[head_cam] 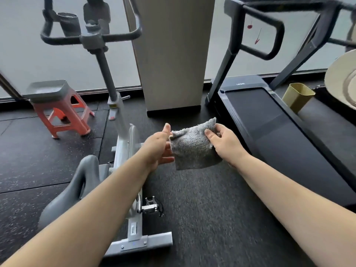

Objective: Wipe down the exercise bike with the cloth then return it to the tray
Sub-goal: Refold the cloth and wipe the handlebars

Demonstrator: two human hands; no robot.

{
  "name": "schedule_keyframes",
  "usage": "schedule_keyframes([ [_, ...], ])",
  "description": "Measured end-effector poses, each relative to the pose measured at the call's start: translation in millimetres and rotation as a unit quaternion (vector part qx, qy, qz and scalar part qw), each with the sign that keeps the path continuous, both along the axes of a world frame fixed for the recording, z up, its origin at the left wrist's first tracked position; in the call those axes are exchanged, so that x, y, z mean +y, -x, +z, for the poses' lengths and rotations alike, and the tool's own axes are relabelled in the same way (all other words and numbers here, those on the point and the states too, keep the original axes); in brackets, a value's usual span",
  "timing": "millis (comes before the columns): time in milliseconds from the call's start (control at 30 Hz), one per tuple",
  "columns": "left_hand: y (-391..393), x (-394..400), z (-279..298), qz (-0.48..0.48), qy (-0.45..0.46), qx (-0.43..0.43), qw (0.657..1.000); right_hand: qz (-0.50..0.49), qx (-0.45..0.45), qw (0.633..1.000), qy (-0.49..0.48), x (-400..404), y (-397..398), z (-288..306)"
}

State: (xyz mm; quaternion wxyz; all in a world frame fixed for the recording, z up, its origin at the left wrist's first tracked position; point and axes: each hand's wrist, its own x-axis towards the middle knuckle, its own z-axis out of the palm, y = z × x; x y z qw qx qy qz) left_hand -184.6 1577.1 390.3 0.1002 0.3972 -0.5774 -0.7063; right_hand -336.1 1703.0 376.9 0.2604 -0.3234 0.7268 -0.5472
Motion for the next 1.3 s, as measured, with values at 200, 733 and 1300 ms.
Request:
schedule_keyframes([
  [200,40,-27,-1,0.066,0.129,-0.017,0.989,0.018,0.017,0.999,-0.025,-40,54,-5],
  [733,168,-179,28,-0.036,0.196,0.073,0.977,0.158,0.001,0.987,-0.014,-193,191,22],
  [1300,272,-350,107,0.293,0.13,0.184,0.929,0.314,-0.049,0.947,0.053,-418,309,86],
])
